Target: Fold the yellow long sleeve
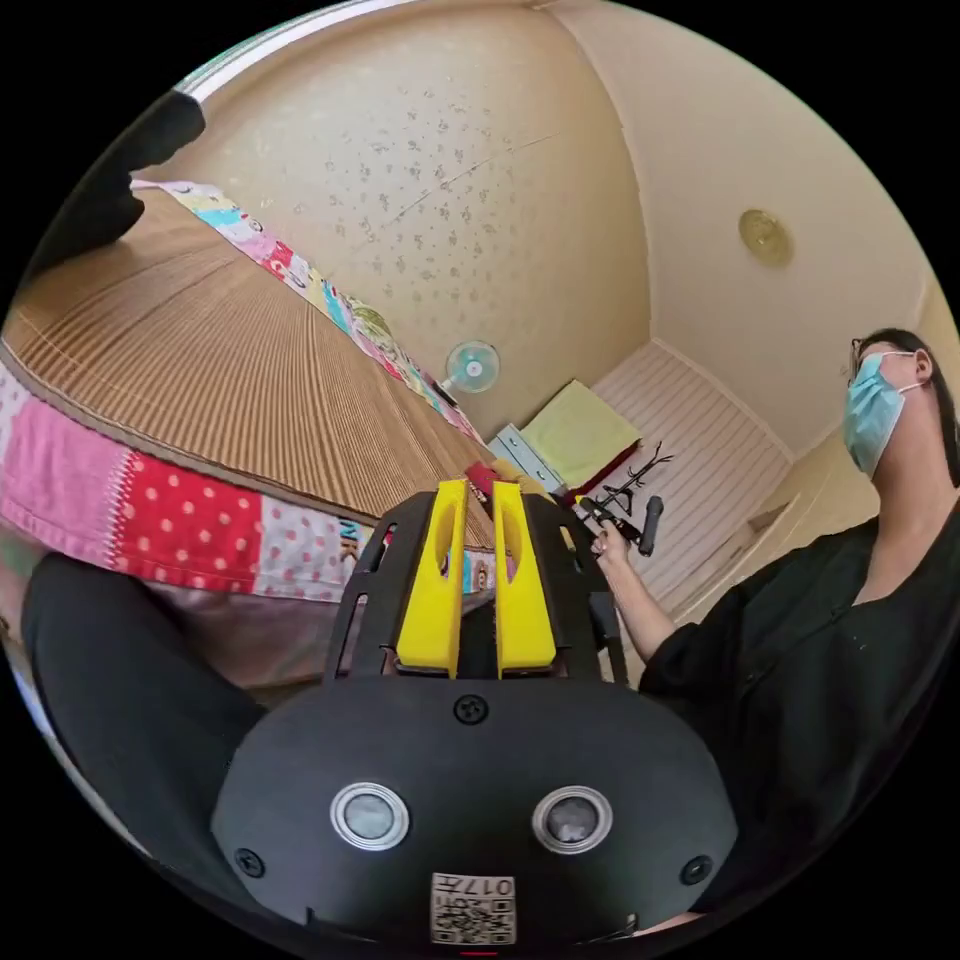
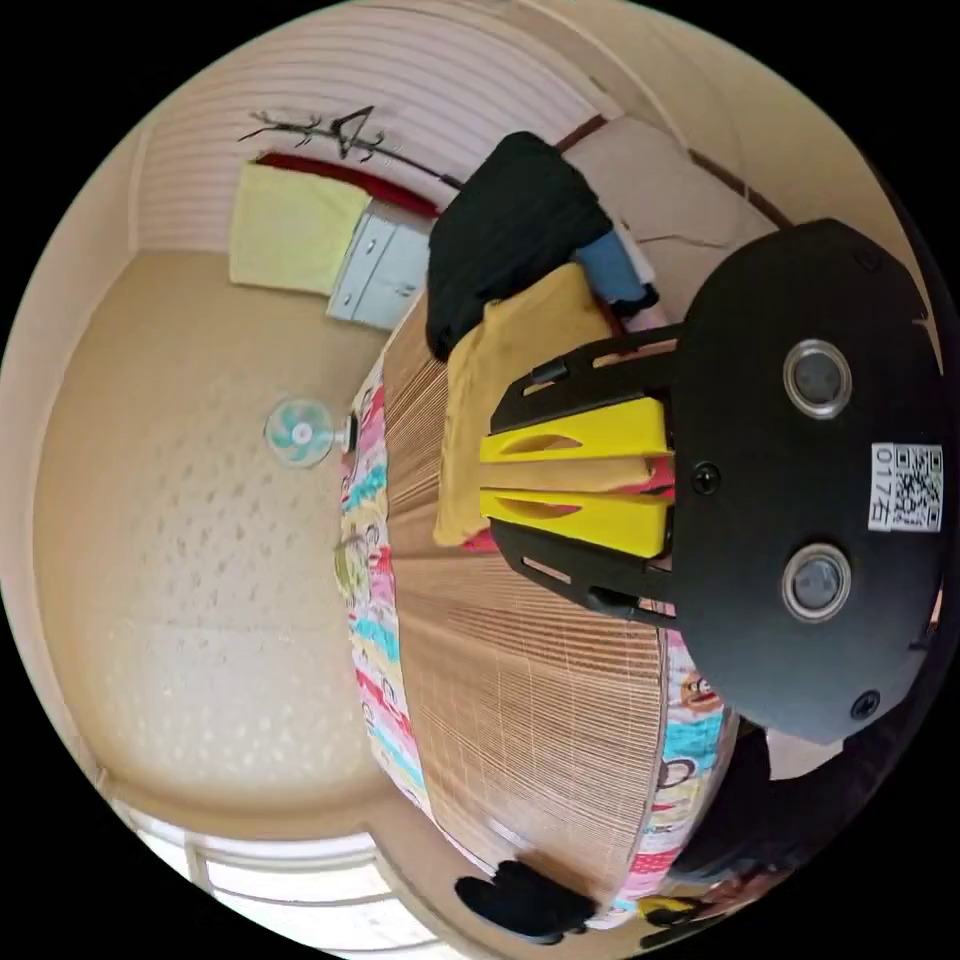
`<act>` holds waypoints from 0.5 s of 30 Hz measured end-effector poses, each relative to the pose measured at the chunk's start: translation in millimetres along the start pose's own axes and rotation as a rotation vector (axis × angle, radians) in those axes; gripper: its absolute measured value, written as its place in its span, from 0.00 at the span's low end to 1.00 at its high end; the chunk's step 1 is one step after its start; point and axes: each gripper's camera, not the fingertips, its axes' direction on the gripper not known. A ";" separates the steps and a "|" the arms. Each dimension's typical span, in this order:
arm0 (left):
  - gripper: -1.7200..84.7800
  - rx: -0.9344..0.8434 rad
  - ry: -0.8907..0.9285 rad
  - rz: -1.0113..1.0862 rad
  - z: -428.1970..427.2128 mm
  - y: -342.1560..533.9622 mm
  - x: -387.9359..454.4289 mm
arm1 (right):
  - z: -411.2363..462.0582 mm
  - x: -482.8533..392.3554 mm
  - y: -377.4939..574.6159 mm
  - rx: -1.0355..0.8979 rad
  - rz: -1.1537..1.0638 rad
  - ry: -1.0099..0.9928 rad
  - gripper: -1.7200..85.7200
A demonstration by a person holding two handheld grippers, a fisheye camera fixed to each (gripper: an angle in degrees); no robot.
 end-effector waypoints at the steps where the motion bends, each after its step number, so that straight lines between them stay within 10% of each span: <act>1: 0.08 -0.015 0.069 -0.016 10.8 1.1 -0.2 | 14.3 32.6 0.2 -0.069 0.099 -0.039 0.09; 6: 0.08 -0.054 0.162 -0.002 26.6 -4.1 10.6 | 60.9 83.9 15.8 -0.272 0.283 -0.317 0.05; 15: 0.05 -0.132 0.086 0.081 18.8 -13.6 21.1 | -64.7 -42.6 -47.6 0.188 -0.089 -0.736 0.03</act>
